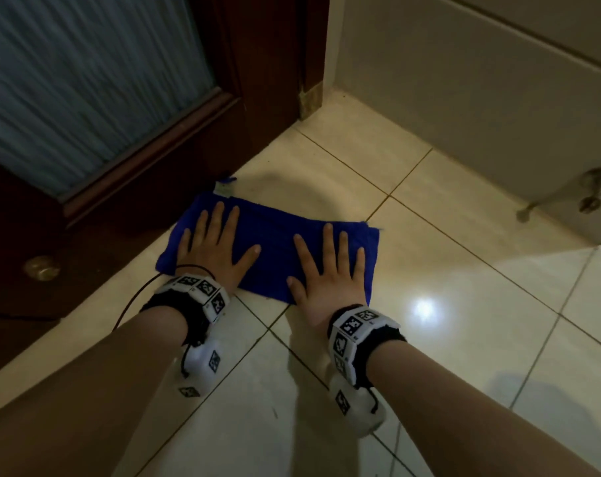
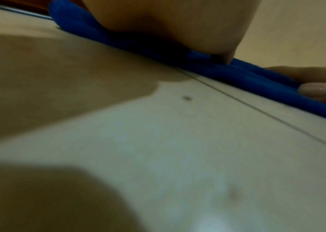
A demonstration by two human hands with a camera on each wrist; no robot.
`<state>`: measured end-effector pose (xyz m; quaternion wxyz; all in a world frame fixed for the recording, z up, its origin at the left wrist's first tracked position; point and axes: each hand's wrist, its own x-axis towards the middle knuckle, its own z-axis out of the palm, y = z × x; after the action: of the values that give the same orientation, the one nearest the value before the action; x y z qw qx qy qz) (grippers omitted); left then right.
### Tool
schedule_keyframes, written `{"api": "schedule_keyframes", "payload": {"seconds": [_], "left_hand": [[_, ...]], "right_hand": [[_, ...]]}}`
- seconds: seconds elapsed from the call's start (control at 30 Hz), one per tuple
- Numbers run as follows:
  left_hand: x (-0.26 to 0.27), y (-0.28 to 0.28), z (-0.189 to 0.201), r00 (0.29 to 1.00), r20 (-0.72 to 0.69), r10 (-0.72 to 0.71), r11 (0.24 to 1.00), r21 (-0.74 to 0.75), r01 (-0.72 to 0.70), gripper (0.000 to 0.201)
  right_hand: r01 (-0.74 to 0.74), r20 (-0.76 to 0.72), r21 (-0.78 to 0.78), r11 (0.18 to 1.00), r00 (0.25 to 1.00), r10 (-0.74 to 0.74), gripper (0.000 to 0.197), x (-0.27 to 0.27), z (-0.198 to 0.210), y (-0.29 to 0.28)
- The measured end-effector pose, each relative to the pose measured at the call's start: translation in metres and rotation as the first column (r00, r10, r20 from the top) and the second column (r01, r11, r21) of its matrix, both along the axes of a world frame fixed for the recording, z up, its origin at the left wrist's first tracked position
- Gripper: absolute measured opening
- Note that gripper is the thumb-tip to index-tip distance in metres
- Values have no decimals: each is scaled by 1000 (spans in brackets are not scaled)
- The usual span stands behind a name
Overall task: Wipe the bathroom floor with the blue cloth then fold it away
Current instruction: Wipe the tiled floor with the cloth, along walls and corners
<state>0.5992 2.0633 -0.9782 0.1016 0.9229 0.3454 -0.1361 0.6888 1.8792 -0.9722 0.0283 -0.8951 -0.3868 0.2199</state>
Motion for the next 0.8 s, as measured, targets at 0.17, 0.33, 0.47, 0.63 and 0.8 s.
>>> {"api": "schedule_keyframes", "payload": {"seconds": [0.17, 0.33, 0.47, 0.63, 0.8], "left_hand": [[-63, -19, 4, 987, -71, 141, 990, 15, -141, 78], [-108, -68, 2, 975, -13, 224, 975, 5, -224, 73], [-129, -105, 6, 962, -57, 266, 963, -34, -268, 74], [-155, -139, 11, 951, -120, 287, 954, -50, -294, 70], [-181, -147, 0, 971, -49, 234, 971, -27, -236, 78]], "right_hand": [[-84, 27, 63, 994, 996, 82, 64, -43, -3, 0], [-150, 32, 72, 986, 989, 148, 64, -66, -4, -25], [-181, 28, 74, 981, 983, 179, 65, -87, -5, -54], [-197, 7, 47, 979, 980, 197, 71, -116, -4, -72], [-212, -27, 42, 976, 977, 213, 73, -131, -2, -72]]}}
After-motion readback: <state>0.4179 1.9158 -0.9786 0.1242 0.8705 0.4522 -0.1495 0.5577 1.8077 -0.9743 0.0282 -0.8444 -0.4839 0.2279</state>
